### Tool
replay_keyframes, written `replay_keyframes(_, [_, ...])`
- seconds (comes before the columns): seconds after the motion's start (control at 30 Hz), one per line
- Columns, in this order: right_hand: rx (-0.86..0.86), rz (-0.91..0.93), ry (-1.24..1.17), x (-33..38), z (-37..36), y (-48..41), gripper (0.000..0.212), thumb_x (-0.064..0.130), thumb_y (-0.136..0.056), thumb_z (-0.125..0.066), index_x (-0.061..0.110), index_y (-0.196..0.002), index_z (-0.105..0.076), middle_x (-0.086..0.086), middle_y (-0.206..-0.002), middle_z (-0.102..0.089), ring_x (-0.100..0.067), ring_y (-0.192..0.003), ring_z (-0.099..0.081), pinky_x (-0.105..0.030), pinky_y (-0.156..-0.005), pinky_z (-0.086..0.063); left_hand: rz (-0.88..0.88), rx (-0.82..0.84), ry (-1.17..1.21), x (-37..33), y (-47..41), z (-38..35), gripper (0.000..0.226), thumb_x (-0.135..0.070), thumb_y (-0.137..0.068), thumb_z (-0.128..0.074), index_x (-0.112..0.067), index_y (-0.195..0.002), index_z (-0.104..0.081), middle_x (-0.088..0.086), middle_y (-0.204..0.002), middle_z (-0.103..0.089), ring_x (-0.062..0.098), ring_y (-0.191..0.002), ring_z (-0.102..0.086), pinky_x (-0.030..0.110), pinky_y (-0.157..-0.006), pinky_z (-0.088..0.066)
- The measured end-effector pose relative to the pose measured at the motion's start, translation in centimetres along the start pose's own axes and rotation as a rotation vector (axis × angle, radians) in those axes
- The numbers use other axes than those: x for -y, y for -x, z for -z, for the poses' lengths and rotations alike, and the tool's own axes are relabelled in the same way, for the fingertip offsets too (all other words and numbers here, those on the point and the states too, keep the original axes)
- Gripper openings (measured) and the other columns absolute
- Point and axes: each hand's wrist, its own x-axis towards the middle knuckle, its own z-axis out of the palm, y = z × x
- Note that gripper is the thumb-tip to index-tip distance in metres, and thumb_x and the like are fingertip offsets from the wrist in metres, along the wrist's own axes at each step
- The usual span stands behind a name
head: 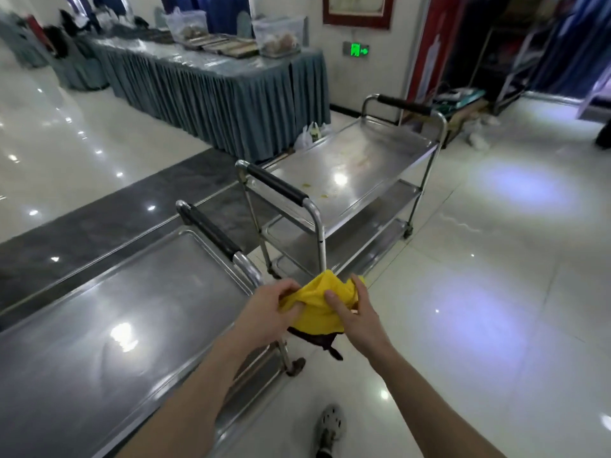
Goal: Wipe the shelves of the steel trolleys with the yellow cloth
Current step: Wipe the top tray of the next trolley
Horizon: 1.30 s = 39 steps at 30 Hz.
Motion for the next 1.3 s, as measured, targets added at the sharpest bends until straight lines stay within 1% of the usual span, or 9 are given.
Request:
replay_keyframes(0.1, [-0.046,0.0,0.311,-0.1,5.0,-3.8,0.098,0.087,-0.08,-0.061,0.036,-0.16,-0.038,-0.003,-0.153,-0.05,-0.021,-0.129,-0.056,-0.038,-0.103,-0.049,-0.113,0.009,-0.021,-1.9,-5.6,-0.8,0.016,-0.031,-0.102,-0.07,-0.031,-0.117,-0.073,-0.017,-0.106,-0.071,0.003,-0.098,-0.066,0.023,-0.086,-0.052])
replay_keyframes(0.23, [-0.034,0.162,0.508,1.6,9.0,-9.3,0.096,0.059,-0.088,-0.08,0.034,-0.165,-0.029,0.009,-0.166,-0.032,-0.011,-0.144,-0.038,-0.039,-0.115,-0.041,-0.13,0.076,-0.025,-3.7,-13.0,-2.5,0.017,-0.029,-0.102,-0.071,-0.033,-0.119,-0.074,-0.016,-0.106,-0.071,0.006,-0.1,-0.066,0.032,-0.091,-0.056])
replay_keyframes(0.33, [-0.01,0.239,0.597,4.3,11.5,-13.9,0.055,0.04,-0.094,-0.079,0.033,-0.143,-0.058,0.016,-0.132,-0.063,-0.006,-0.121,-0.059,-0.031,-0.101,-0.051,-0.113,0.114,-0.032,-4.5,-17.8,-3.3,0.019,-0.027,-0.102,-0.072,-0.036,-0.118,-0.075,-0.016,-0.109,-0.07,0.007,-0.103,-0.066,0.03,-0.092,-0.056])
replay_keyframes(0.43, [-0.029,0.269,0.657,6.7,14.5,-18.0,0.026,0.033,-0.099,-0.073,0.027,-0.124,-0.07,0.011,-0.102,-0.068,-0.011,-0.099,-0.065,-0.034,-0.088,-0.055,-0.097,0.113,0.003,-5.0,-21.8,-3.1,0.019,-0.022,-0.1,-0.073,-0.035,-0.113,-0.078,-0.015,-0.107,-0.072,0.009,-0.103,-0.067,0.032,-0.092,-0.055])
replay_keyframes(0.6, [0.155,0.278,0.672,8.8,17.6,-23.2,0.048,0.045,-0.086,-0.087,0.032,-0.125,-0.063,0.009,-0.124,-0.062,-0.013,-0.115,-0.061,-0.036,-0.095,-0.055,-0.085,0.104,0.01,-6.4,-27.1,-3.1,0.019,-0.019,-0.1,-0.073,-0.032,-0.113,-0.079,-0.009,-0.104,-0.075,0.014,-0.101,-0.069,0.035,-0.092,-0.057])
replay_keyframes(0.8, [0.151,0.348,0.532,9.6,18.1,-30.3,0.019,0.04,-0.092,-0.081,0.031,-0.095,-0.064,0.009,-0.092,-0.069,-0.013,-0.089,-0.065,-0.039,-0.079,-0.055,0.059,0.134,-0.175,-4.6,-32.3,-3.3,0.036,-0.016,-0.092,-0.078,-0.033,-0.124,-0.071,-0.017,-0.102,-0.066,0.006,-0.095,-0.064,0.031,-0.086,-0.054])
replay_keyframes(0.93, [0.302,0.394,0.613,9.2,18.0,-35.1,0.018,0.04,-0.101,-0.069,0.033,-0.098,-0.053,0.008,-0.088,-0.062,-0.011,-0.082,-0.058,-0.035,-0.069,-0.047,0.202,0.08,-0.296,-2.5,-33.9,-4.9,0.022,-0.019,-0.096,-0.067,-0.025,-0.117,-0.07,-0.006,-0.097,-0.064,0.024,-0.095,-0.066,0.035,-0.078,-0.051])
replay_keyframes(1.17, [0.468,0.412,0.75,7.2,19.1,-43.3,0.016,0.042,-0.105,-0.063,0.036,-0.11,-0.048,0.009,-0.079,-0.061,-0.018,-0.072,-0.061,-0.036,-0.059,-0.039,0.379,-0.136,-0.138,-2.5,-35.6,-8.3,0.036,-0.019,-0.103,-0.065,-0.028,-0.135,-0.05,-0.008,-0.102,-0.065,0.024,-0.09,-0.066,0.042,-0.082,-0.056])
replay_keyframes(1.3, [0.546,0.428,0.761,6.4,18.1,-46.0,0.016,0.029,-0.104,-0.06,0.033,-0.117,-0.051,0.011,-0.089,-0.06,-0.023,-0.084,-0.062,-0.033,-0.068,-0.037,0.44,-0.269,-0.11,-2.4,-36.2,-9.3,0.031,-0.015,-0.105,-0.064,-0.033,-0.121,-0.045,-0.021,-0.094,-0.056,0.008,-0.076,-0.058,0.036,-0.071,-0.047])
